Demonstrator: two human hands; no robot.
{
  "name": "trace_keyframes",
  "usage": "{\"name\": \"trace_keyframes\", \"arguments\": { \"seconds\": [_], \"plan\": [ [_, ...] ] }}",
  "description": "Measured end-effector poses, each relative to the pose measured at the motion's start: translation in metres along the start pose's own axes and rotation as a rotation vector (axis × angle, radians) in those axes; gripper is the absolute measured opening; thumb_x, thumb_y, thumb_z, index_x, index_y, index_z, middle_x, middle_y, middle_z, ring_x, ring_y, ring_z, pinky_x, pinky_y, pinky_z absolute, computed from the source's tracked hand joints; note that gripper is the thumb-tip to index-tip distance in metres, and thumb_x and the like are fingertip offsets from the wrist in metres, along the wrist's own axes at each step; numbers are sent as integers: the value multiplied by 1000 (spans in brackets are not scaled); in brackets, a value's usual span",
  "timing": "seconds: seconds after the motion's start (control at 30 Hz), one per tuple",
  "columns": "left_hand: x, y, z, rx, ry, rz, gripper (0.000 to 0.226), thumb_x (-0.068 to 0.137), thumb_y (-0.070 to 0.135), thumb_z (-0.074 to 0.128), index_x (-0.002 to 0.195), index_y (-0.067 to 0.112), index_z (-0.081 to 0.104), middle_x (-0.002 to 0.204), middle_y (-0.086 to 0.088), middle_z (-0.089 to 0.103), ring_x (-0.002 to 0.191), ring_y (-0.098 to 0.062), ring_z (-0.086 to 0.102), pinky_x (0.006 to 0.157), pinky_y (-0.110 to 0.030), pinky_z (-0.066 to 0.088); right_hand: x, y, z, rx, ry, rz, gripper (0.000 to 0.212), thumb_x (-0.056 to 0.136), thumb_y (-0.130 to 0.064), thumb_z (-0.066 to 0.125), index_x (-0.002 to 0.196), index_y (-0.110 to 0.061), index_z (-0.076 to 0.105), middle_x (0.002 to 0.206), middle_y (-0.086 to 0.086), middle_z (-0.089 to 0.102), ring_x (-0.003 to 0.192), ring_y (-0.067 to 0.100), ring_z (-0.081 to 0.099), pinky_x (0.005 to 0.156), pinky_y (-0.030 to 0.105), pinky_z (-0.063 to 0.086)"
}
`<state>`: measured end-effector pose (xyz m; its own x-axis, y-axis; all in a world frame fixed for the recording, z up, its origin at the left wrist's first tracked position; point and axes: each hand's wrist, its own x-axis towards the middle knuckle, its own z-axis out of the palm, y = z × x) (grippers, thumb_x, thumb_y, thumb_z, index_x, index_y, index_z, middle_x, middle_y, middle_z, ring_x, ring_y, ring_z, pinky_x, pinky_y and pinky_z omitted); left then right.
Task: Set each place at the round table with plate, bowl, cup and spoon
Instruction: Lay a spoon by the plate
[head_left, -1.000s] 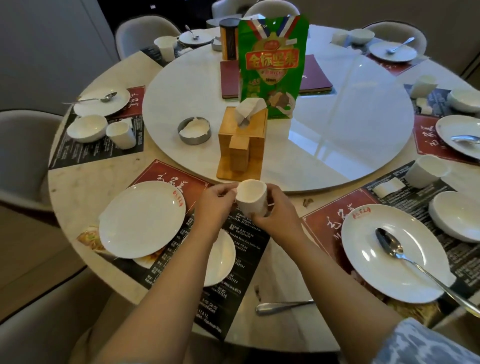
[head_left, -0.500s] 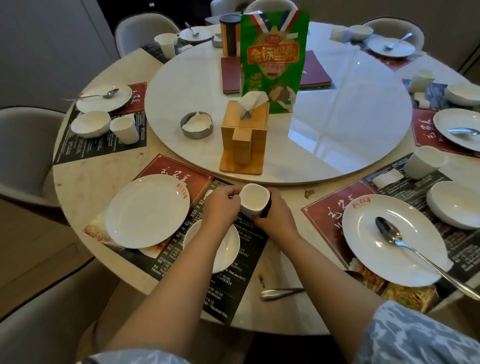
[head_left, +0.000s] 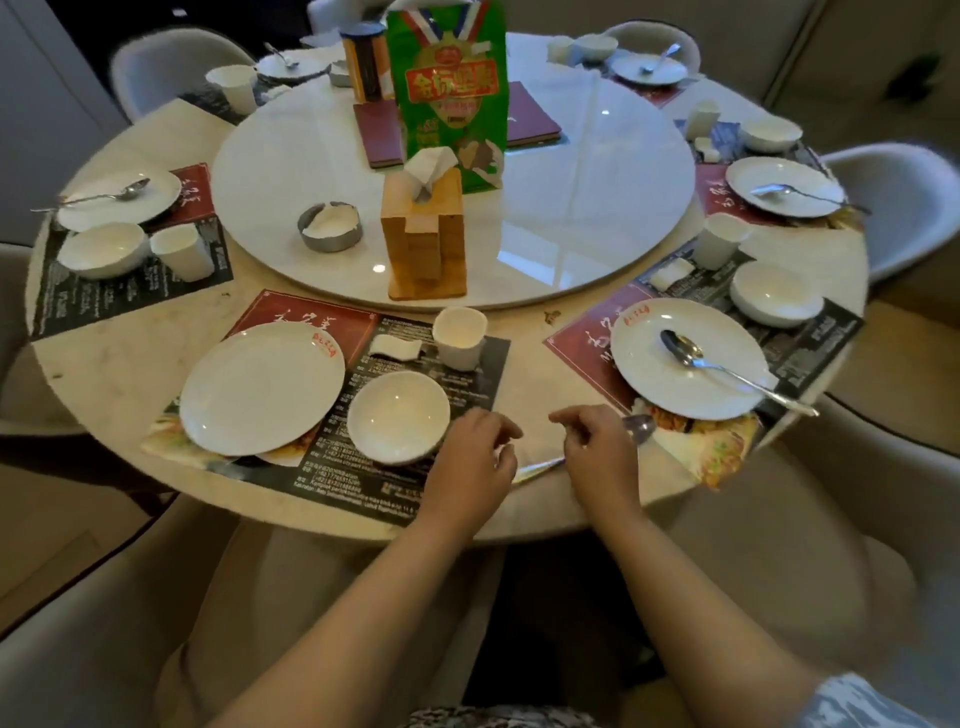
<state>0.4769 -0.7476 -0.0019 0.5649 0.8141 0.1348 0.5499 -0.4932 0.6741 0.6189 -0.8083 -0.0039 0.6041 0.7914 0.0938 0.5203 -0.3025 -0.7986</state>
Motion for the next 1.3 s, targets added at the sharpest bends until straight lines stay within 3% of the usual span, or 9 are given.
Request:
{"name": "trace_keyframes", "arguments": {
  "seconds": [0.07, 0.17, 0.27, 0.37, 0.73, 0.9, 1.07, 1.2, 1.3],
  "plan": [
    [-12, -1, 14, 49, -69, -1, 23, 86, 14, 60, 108, 19, 64, 105, 1, 55, 101, -15, 50, 89, -27, 43, -26, 15, -7, -93, 66, 11, 28, 83, 5, 55, 89, -18, 71, 98, -1, 63, 98, 14, 55, 83, 22, 42],
    [-17, 3, 29, 115, -112, -27, 30, 84, 18, 63, 114, 17, 65, 115, -3, 55, 110, -23, 48, 95, -31, 40, -58, 32, -14, -276, 80, 6, 25, 81, -1, 58, 95, -17, 70, 104, -1, 61, 104, 18, 49, 86, 23, 37],
    [-17, 11, 40, 182, -105, -105, 36, 86, 35, 64, 120, 22, 60, 123, 1, 51, 117, -21, 43, 97, -34, 39, -80, 43, -18, -400, -56, 26, 38, 87, -13, 59, 125, -16, 59, 132, 1, 50, 128, 17, 38, 109, 29, 32],
    [-15, 17, 49, 283, -85, -169, 35, 86, 41, 62, 116, 24, 58, 124, -1, 49, 118, -21, 42, 97, -38, 37, -91, 46, -20, -409, -204, 64, 59, 93, -17, 55, 147, -23, 33, 157, -3, 19, 147, 15, 8, 117, 33, 17],
    [-6, 29, 62, 457, -194, -278, 36, 96, 31, 51, 125, 11, 48, 130, -11, 51, 123, -30, 45, 98, -45, 35, -97, 58, -28, -453, -323, -22, 75, 92, -4, 49, 153, -25, 12, 162, -4, -4, 148, 16, -12, 122, 40, 5],
    [-7, 34, 57, 407, -241, -310, 33, 99, 23, 41, 127, 6, 46, 132, -16, 48, 123, -33, 45, 98, -44, 38, -94, 52, -31, -474, -334, -22, 71, 93, -9, 49, 153, -23, 13, 162, -1, -2, 148, 18, -9, 121, 37, -1],
    [-39, 35, 32, 58, -186, -305, 19, 102, 23, 35, 112, 10, 43, 102, -14, 63, 91, -31, 60, 72, -37, 44, -93, 34, -30, -417, -301, 4, 58, 94, -16, 53, 148, -22, 31, 160, 2, 12, 149, 22, 1, 122, 39, 6],
    [-82, 29, -3, -218, 37, -252, 7, 100, 22, 42, 101, 17, 48, 76, 3, 56, 65, -11, 53, 54, -24, 36, -100, 8, -14, -302, -237, -74, 46, 91, -11, 56, 135, -22, 51, 148, 2, 33, 143, 18, 20, 118, 36, 25],
    [-100, 13, -31, -280, 236, -295, 5, 98, 17, 46, 95, 16, 50, 70, 4, 54, 60, -6, 50, 50, -14, 37, -108, -16, 12, -253, -246, -168, 36, 90, -11, 56, 124, -23, 59, 133, -2, 45, 132, 15, 32, 111, 32, 35]
  ]
}}
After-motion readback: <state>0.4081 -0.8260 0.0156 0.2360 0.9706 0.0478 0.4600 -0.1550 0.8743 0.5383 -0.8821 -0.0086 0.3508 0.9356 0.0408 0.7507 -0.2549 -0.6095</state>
